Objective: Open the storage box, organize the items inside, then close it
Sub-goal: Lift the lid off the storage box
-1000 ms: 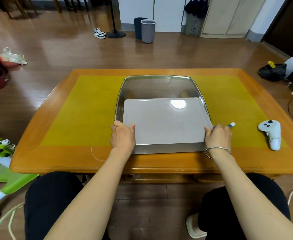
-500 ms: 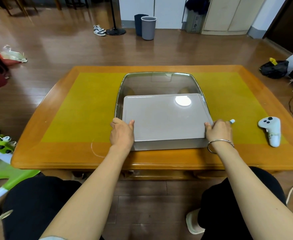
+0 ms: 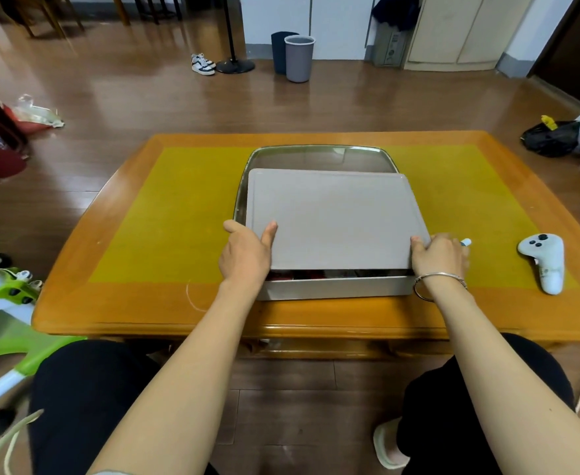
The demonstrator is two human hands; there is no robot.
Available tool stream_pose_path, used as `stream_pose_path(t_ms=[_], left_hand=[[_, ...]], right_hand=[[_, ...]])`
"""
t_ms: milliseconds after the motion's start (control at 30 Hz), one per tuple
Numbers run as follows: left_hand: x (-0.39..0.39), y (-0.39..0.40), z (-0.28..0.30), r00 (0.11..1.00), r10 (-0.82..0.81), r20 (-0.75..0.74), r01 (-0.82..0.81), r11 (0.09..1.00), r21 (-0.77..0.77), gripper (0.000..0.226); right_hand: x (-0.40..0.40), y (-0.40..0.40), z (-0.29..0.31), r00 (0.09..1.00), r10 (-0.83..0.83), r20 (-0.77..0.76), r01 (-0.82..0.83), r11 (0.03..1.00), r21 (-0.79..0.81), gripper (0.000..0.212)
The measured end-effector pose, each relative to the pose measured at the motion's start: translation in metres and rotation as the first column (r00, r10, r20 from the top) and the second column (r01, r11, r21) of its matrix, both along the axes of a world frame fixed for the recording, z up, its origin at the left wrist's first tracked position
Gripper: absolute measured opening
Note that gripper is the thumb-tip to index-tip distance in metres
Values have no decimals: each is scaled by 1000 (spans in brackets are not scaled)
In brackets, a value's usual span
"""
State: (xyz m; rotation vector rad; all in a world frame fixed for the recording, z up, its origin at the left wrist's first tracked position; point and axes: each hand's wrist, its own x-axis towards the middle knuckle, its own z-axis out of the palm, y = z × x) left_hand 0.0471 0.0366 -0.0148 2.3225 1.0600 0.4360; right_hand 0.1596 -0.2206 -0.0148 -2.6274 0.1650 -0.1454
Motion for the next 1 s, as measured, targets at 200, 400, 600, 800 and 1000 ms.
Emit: stream_pose_path(t_ms=[200,400,600,800,1000], left_hand=[[-1,19,7,996,-77,49,78,997,-7,61],[5,35,30,986,-150,72,149,989,18,51],[23,42,68,976,-217,15,210,960,183,49],[33,45,119,938,-321,127,304,943,134,31],[18,43,168,876,-289,387,342,937,-73,40]], right_hand=[[9,6,20,1000,30,-5,-20,763,646,31],[4,16,45,984,143,-107,50,354,934,22],[-7,38,104,955,43,294,-291,341,894,7],[-16,57,152,704,62,708,-625,528,575,7],[-26,72,159,487,400,776,-711,698,87,3]])
